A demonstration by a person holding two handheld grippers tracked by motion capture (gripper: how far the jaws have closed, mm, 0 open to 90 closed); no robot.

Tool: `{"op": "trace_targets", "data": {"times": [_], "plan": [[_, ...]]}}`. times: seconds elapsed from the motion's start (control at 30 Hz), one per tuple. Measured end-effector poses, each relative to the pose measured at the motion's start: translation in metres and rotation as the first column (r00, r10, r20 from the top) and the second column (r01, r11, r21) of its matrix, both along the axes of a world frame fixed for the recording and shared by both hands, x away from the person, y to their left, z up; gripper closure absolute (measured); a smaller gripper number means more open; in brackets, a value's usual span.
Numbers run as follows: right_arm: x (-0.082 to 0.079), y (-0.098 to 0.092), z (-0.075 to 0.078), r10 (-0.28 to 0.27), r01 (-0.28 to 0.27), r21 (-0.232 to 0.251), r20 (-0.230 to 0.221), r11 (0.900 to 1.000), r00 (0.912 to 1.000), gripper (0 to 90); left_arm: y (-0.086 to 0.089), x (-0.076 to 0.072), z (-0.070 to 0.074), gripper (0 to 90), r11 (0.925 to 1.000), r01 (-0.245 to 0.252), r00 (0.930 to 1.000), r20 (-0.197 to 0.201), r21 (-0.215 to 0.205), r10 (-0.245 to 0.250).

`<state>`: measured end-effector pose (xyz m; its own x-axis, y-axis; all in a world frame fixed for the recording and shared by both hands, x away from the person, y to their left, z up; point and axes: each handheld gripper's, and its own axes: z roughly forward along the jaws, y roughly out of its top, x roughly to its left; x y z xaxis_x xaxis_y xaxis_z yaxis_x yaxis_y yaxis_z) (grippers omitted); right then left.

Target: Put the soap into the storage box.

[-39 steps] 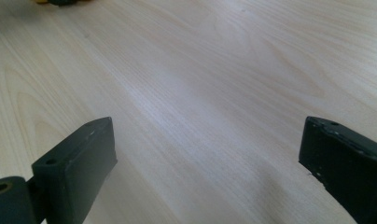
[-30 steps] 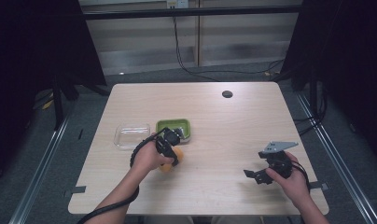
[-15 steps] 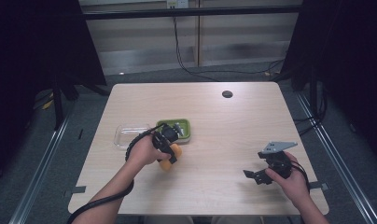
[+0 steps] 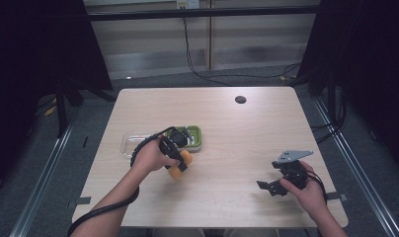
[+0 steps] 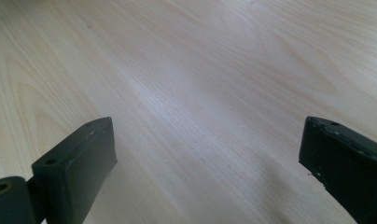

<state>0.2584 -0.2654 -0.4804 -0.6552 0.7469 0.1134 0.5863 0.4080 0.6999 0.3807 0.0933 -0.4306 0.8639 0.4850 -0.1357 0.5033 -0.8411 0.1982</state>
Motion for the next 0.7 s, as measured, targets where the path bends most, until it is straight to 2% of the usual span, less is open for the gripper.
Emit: {"op": "trace_targets", "data": {"times": [0.07, 0.2, 0.27, 0.37, 0.47, 0.5, 0.57, 0.63, 0.7], "plan": [[0.000, 0.000, 0.000, -0.002, 0.002, -0.005, 0.003, 1.000, 1.0000, 3.4, 0.000, 0.002, 0.003, 49.3, 0.9999, 0.014, 0.9999, -0.010, 0.006, -0.014], [0.000, 0.000, 0.000, -0.002, 0.002, 0.000, 0.006, 1.000, 1.0000, 3.4, 0.001, 0.004, 0.006, 49.3, 0.9999, 0.009, 1.0000, -0.003, 0.007, -0.009], [0.000, 0.000, 0.000, 0.000, 0.000, -0.005, 0.003, 1.000, 1.0000, 3.4, 0.002, 0.007, 0.010, 49.3, 0.9991, 0.034, 0.9994, -0.002, 0.024, -0.034], [0.000, 0.000, -0.001, 0.004, -0.004, -0.005, -0.007, 1.000, 1.0000, 3.4, 0.001, 0.007, 0.012, 49.3, 0.9994, 0.014, 0.9999, -0.001, 0.031, -0.014], [0.000, 0.000, -0.001, 0.003, -0.003, -0.006, -0.007, 1.000, 1.0000, 3.3, 0.001, 0.009, 0.014, 49.3, 0.9990, 0.016, 0.9999, 0.005, 0.041, -0.016], [0.000, 0.001, -0.001, 0.006, -0.006, 0.000, -0.007, 1.000, 1.0000, 3.3, 0.001, 0.010, 0.016, 49.3, 0.9981, 0.032, 0.9995, 0.006, 0.054, -0.032], [0.000, 0.001, -0.001, 0.005, -0.005, -0.009, -0.007, 1.000, 1.0000, 3.3, 0.001, 0.010, 0.017, 49.3, 0.9984, 0.020, 0.9998, 0.001, 0.052, -0.020], [0.000, 0.001, -0.002, 0.014, -0.014, -0.010, -0.015, 1.000, 0.9998, 3.3, 0.002, 0.013, 0.018, 49.3, 0.9974, 0.039, 0.9992, 0.003, 0.060, -0.039], [0.000, 0.001, -0.003, 0.014, -0.014, -0.008, -0.017, 1.000, 0.9998, 3.3, 0.002, 0.012, 0.018, 49.3, 0.9979, 0.024, 0.9997, 0.000, 0.060, -0.024]]}}
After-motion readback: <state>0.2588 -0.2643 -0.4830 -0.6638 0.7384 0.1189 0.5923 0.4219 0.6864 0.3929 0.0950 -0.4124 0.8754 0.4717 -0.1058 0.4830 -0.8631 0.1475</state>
